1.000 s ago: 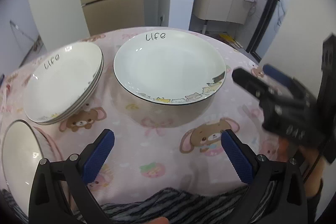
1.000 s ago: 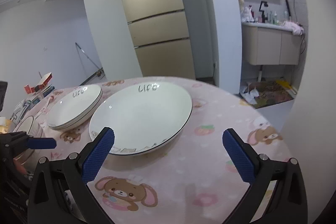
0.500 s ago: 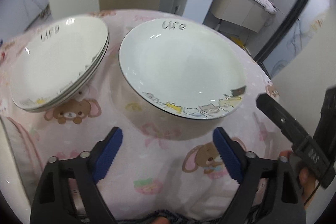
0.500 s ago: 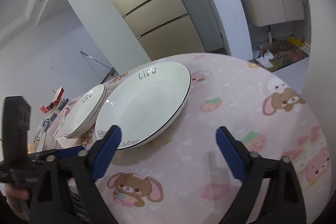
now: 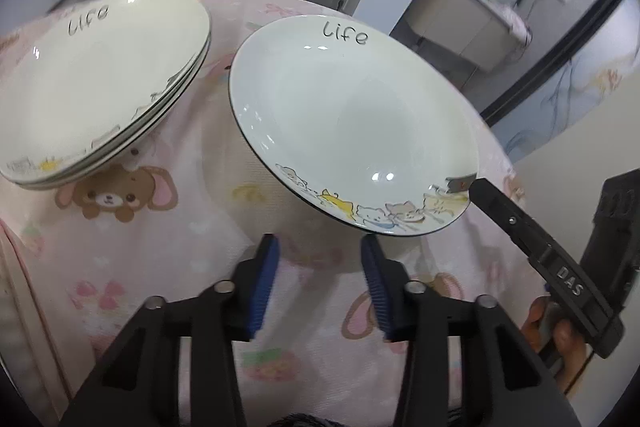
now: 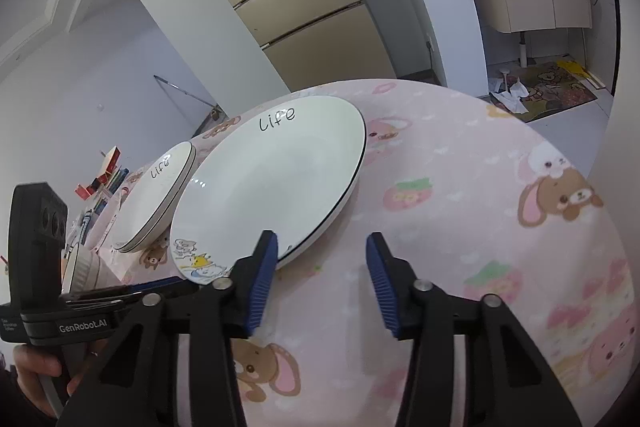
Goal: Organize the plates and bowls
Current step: 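Move the left gripper to the rim of the large cat-print 'life' plate, then close the left gripper on the large plate's rim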
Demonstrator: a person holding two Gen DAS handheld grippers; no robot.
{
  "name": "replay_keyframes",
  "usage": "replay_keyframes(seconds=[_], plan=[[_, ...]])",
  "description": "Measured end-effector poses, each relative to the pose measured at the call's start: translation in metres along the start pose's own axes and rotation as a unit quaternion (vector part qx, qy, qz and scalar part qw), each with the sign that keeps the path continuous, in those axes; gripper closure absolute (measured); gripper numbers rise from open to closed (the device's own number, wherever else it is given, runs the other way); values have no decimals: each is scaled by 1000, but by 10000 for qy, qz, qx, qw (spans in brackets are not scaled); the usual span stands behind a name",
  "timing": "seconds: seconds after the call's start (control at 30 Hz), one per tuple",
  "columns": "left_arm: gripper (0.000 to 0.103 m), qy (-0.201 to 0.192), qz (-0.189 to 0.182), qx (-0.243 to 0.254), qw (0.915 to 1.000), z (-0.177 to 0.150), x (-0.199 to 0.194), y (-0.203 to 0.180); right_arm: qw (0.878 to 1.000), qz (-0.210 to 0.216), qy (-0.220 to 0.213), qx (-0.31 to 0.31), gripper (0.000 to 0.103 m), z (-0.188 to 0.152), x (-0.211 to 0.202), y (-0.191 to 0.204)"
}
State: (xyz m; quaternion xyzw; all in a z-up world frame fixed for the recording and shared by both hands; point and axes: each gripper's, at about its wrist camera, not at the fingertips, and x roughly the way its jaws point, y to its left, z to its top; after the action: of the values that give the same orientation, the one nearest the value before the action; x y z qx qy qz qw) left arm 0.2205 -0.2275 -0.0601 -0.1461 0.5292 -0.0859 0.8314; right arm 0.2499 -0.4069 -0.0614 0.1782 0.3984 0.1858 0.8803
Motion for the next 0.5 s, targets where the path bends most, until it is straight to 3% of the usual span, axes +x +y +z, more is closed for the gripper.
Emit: replay_keyframes(seconds=[0.03,0.3,0.4,0.5], plan=[[65,2,-77,-139,9999,1,0,5,10000,-5,1,-11,69,3,-1,0],[68,-28,-266,-691,9973,0,-2,22,9999,41,1,156,69,30,13,-7],[68,-123,-516,-893,9946,-4,-12,31,9999,-46,105,110,69,37,24,-5],[68,-351,-521,-883,9941,-2,-21,32,9998,-155,139,19,69,44,30,-5]])
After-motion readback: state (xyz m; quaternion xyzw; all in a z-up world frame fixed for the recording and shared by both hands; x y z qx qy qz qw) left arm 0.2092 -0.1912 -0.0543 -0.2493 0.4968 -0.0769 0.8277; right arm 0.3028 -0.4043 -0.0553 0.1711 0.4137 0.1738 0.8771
